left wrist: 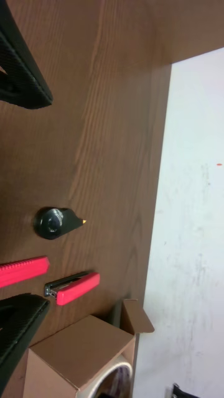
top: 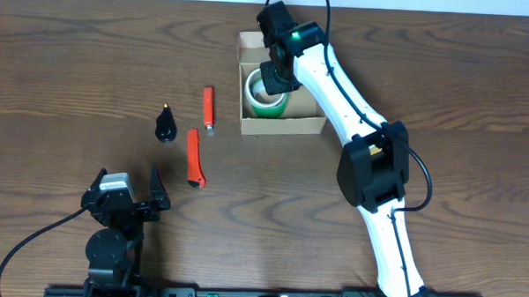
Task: Pack container
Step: 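Carry white tape into the box onto the green tape, release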
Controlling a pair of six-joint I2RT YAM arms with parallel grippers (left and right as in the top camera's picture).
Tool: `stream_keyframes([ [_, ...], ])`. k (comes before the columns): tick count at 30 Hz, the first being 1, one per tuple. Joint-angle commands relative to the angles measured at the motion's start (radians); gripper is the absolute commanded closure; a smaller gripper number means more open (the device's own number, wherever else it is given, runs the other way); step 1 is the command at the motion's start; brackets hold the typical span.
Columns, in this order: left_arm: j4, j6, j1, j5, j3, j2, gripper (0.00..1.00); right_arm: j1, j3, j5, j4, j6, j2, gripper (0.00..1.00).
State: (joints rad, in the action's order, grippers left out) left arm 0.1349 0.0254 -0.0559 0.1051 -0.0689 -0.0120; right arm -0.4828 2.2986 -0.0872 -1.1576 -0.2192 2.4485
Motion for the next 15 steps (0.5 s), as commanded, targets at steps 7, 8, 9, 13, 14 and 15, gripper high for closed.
stream_keyframes([
  [7, 0.037, 0.0, -0.002, 0.01, 0.018, 0.008, 0.05, -0.003, 0.004, -0.018, 0.006, 0.004, 0.029, 0.92],
  [8, 0.037, 0.0, -0.002, 0.009, 0.018, 0.008, 0.04, -0.003, 0.004, -0.019, 0.006, 0.004, 0.029, 0.8],
  [9, 0.037, 0.0, -0.002, 0.01, 0.018, 0.008, 0.05, -0.003, 0.004, -0.019, 0.006, 0.004, 0.029, 0.62],
  [13, 0.037, 0.0, -0.002, 0.01, 0.018, 0.008, 0.05, -0.003, 0.006, -0.017, 0.003, 0.012, 0.024, 0.6],
  [14, 0.037, 0.0, -0.002, 0.01, 0.018, 0.008, 0.05, -0.003, 0.006, -0.017, -0.001, 0.016, 0.017, 0.6],
  [15, 0.037, 0.0, -0.002, 0.01, 0.018, 0.008, 0.05, -0.003, 0.007, -0.018, -0.003, 0.019, 0.01, 0.6],
])
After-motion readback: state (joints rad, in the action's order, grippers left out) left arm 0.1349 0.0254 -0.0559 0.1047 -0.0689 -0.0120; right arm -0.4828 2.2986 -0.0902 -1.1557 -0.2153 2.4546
